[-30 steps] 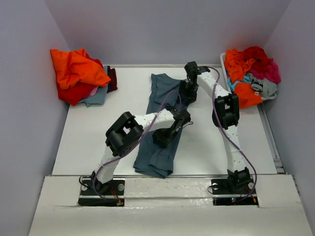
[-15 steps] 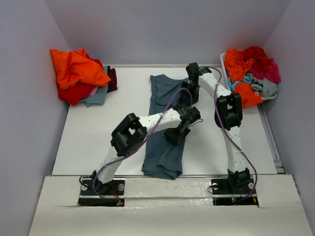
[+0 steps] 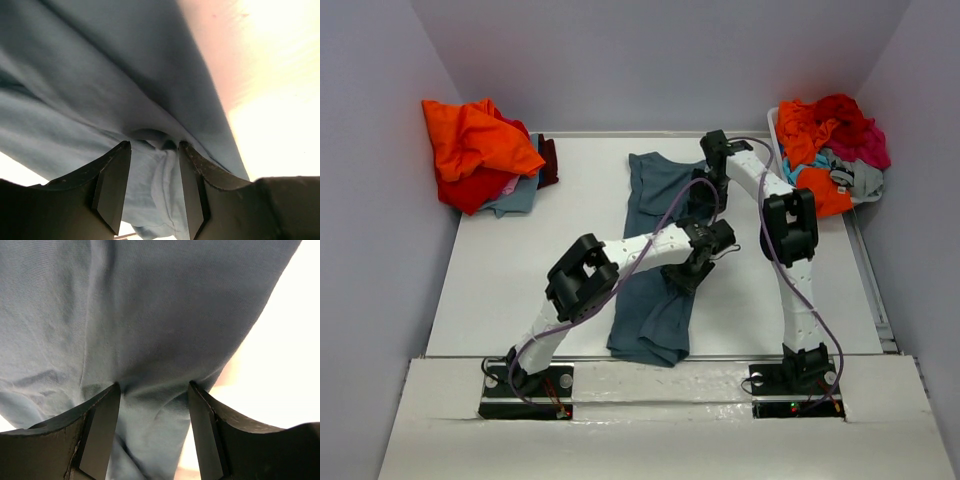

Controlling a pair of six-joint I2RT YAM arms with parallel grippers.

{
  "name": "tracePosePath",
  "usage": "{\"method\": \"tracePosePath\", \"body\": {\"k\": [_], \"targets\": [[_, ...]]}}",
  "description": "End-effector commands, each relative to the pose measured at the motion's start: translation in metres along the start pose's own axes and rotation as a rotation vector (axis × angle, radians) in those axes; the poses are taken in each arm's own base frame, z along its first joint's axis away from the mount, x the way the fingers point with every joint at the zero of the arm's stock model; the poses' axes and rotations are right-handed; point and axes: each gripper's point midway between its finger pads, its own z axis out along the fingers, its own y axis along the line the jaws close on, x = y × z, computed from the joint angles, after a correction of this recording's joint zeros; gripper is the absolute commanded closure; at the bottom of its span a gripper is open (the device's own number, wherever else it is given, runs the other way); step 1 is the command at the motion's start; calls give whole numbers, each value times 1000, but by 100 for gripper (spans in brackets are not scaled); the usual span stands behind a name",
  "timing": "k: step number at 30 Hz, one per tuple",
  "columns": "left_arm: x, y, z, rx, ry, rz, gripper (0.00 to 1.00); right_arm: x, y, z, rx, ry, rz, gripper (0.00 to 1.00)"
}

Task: Fold and stack the t-shirts
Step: Fold the tshirt

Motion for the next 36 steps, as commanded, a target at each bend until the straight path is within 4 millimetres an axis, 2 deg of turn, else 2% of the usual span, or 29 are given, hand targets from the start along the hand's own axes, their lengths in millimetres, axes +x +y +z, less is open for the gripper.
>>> {"method": "tracePosePath", "body": {"k": [1, 5, 10, 12, 13, 14, 20, 25, 31, 36], "targets": [[-14, 21, -39, -44, -109, -83, 45, -2, -14, -21, 43, -32, -10, 37], [-18, 35, -51, -86, -143, -111, 44, -4, -8, -42, 12, -68, -4, 37], [-16, 62, -51, -119, -136, -185, 44, -6, -5, -45, -6, -90, -8, 36], [-10, 68, -47, -127, -114, -198, 44, -10, -5, -41, 3, -89, -12, 36], [-5, 69, -45, -135, -94, -199, 44, -6, -9, -29, 23, -53, -10, 36], [0, 75, -41, -151, -79, -217, 44, -18, -3, -33, 12, -80, -12, 36], [20, 91, -32, -115, -33, -329, 44, -36, 7, -16, -2, -90, -9, 36], [27, 107, -32, -131, -29, -367, 44, -53, 13, -11, -14, -146, -3, 37], [36, 109, -30, -138, -7, -348, 44, -52, 6, 11, 18, -126, 5, 37], [53, 105, -17, -127, 49, -326, 44, -55, 6, 30, -5, -105, 5, 37]]}}
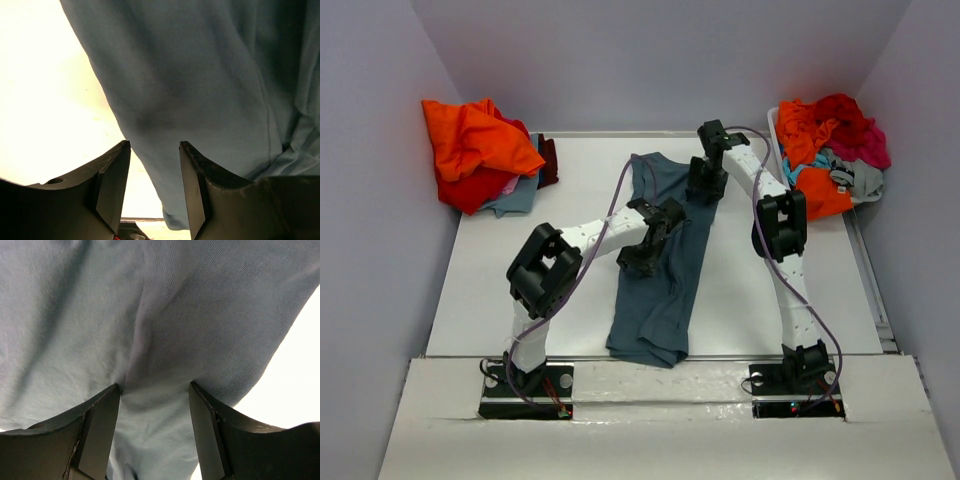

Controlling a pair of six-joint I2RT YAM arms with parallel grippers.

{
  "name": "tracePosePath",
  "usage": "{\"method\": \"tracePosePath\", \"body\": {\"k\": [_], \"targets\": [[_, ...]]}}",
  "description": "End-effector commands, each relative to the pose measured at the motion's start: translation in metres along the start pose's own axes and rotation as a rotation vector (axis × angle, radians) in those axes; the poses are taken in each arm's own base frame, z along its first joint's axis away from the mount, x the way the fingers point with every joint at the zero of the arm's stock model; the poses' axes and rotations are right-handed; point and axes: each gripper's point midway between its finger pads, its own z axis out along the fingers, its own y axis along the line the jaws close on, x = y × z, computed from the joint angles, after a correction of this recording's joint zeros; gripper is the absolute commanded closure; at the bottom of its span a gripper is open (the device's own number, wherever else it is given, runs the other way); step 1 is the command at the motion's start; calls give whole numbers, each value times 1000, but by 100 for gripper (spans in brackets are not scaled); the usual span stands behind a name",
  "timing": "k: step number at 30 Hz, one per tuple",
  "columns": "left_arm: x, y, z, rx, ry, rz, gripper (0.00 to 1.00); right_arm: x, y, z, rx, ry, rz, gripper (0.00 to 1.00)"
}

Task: Fold and stack the t-shirts
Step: Fold the tshirt

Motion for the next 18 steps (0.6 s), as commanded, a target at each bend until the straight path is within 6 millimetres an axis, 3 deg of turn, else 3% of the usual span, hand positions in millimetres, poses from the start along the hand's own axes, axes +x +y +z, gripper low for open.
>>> {"method": "tracePosePath", "body": {"k": [1, 12, 18], "targets": [[16, 5, -4, 6, 23, 20, 44, -9, -3, 26, -16, 0, 3, 37], [48, 10, 18, -6, 138, 98, 45, -29, 12, 44, -112, -44, -52, 36], [56, -2, 20, -2, 173, 176, 45, -30, 27, 51, -202, -43, -85, 35]]}}
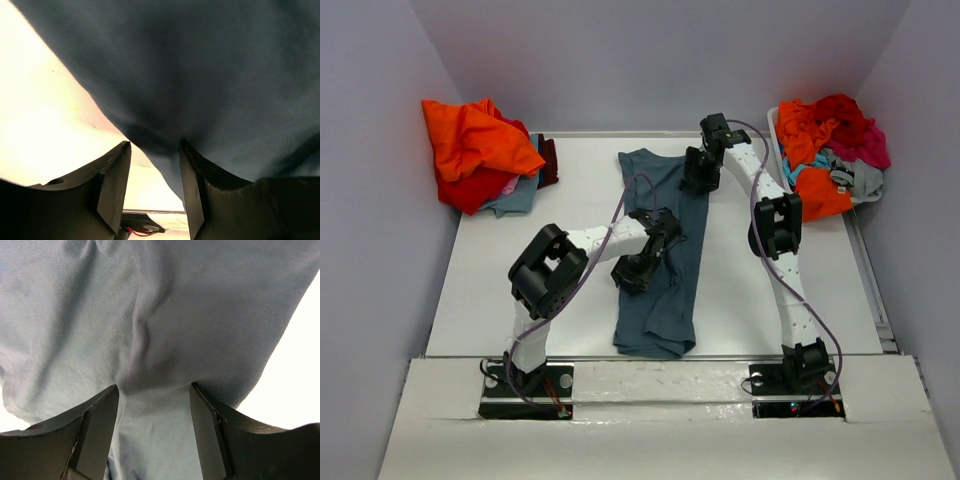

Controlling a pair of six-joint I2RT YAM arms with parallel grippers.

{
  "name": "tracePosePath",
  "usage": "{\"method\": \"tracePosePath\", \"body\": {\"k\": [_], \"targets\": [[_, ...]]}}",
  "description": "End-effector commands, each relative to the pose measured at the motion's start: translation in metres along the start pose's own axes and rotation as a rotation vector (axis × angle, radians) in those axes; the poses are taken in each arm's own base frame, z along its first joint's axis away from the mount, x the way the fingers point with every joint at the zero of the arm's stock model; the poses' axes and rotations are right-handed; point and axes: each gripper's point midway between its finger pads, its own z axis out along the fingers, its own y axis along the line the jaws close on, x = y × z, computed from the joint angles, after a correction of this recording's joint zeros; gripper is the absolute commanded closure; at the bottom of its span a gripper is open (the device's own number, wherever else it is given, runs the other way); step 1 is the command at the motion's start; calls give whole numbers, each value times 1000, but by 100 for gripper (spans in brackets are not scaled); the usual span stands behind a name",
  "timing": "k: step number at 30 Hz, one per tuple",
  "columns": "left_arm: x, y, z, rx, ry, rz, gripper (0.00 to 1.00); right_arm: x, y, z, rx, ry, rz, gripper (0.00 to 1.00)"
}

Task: Fold and stack the t-shirts
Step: Fold the tshirt

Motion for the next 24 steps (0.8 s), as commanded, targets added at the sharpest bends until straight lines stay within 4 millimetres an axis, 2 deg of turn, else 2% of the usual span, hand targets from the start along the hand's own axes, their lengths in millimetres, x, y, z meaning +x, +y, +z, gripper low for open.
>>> {"method": "tracePosePath", "body": {"k": [1, 6, 12, 18, 19, 22, 24], "targets": [[14, -10, 1, -3, 55, 90, 45, 2, -3, 42, -66, 10, -47, 35], [11, -16, -1, 13, 50, 102, 45, -8, -6, 42, -95, -11, -37, 34], [7, -19, -4, 26, 34, 96, 45, -28, -5, 18, -110, -64, -37, 33], [-16, -14, -30, 4, -85, 5, 45, -30, 3, -17, -119, -76, -33, 33], [-22, -14, -34, 8, -116, -12, 44, -34, 8, -32, -124, -95, -37, 33], [-39, -10, -55, 3, -216, -81, 45, -32, 5, -50, -96, -106, -47, 33], [-51, 2, -71, -24, -287, -142, 44, -32, 12, -71, -97, -124, -61, 32]]}}
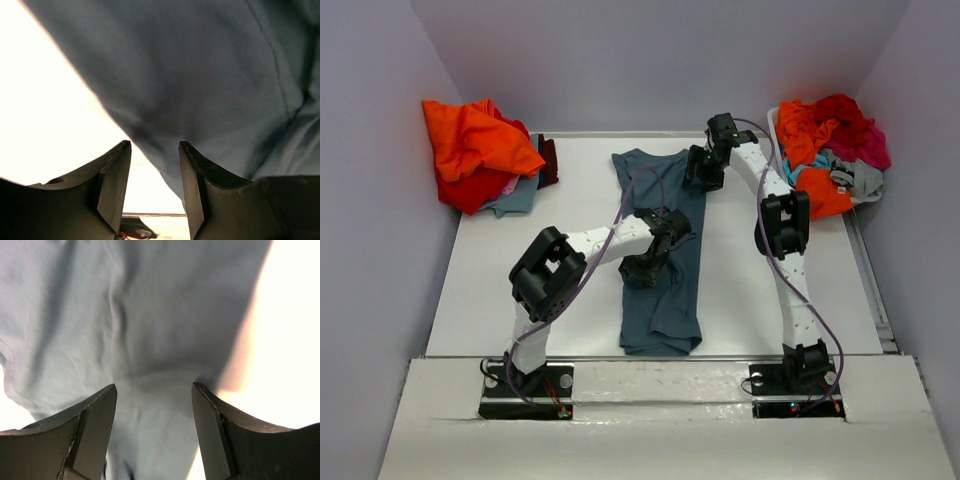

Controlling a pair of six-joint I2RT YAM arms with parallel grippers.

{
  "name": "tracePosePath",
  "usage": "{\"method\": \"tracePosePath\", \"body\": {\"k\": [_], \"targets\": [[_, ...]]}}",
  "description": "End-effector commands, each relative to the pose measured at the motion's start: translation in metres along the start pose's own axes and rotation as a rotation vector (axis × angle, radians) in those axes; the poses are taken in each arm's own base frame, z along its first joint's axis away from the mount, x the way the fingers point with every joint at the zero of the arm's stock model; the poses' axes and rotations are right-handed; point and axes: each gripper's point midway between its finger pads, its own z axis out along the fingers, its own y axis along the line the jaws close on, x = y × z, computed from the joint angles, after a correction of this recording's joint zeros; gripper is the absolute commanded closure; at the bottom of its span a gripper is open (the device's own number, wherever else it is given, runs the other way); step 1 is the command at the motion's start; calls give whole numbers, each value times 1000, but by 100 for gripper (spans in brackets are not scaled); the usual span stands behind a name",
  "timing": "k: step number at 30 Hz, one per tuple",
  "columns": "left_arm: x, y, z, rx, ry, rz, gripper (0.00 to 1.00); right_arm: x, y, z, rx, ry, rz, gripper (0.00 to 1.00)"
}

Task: Fold and stack the t-shirts
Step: Fold the tshirt

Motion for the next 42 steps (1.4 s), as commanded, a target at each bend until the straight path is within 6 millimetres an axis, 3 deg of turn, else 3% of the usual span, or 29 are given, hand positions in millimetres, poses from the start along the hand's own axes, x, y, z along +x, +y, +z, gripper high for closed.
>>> {"method": "tracePosePath", "body": {"k": [1, 7, 8, 9, 12, 13, 14, 16, 17, 20, 21, 22, 27, 31, 39, 42], "targets": [[-44, 19, -61, -24, -242, -156, 45, -27, 18, -69, 1, -126, -54, 32], [-64, 54, -96, -77, -372, -301, 44, -6, 27, -103, 5, -82, -51, 33], [-66, 64, -99, -82, -387, -334, 44, -3, 34, -116, 1, -96, -60, 33], [-67, 69, -98, -85, -389, -348, 44, 5, 29, -110, 14, -66, -51, 33], [-68, 87, -92, -112, -377, -393, 44, 37, 44, -131, 24, -30, -75, 34], [-69, 90, -91, -117, -376, -400, 44, 48, 37, -124, 41, 6, -67, 34], [-71, 96, -90, -120, -381, -417, 44, 69, 39, -128, 55, 36, -79, 35], [-73, 101, -88, -115, -385, -436, 44, 91, 40, -130, 74, 67, -98, 35], [-77, 103, -88, -107, -396, -450, 44, 114, 42, -133, 81, 102, -112, 36], [-83, 113, -86, -85, -399, -490, 44, 144, 53, -147, 51, 121, -119, 38], [-86, 115, -87, -76, -403, -495, 44, 161, 44, -144, 62, 161, -101, 40], [-88, 122, -86, -80, -404, -509, 44, 171, 47, -147, 50, 174, -91, 41], [-94, 129, -84, -76, -407, -518, 44, 207, 52, -173, 33, 206, -101, 48], [-98, 135, -82, -67, -407, -534, 44, 243, 48, -180, 55, 270, -118, 50], [-101, 121, -78, 25, -394, -525, 44, 304, 69, -171, 50, 368, -175, 51], [-89, 116, -65, 30, -354, -505, 44, 323, 72, -170, 44, 400, -180, 51]]}}
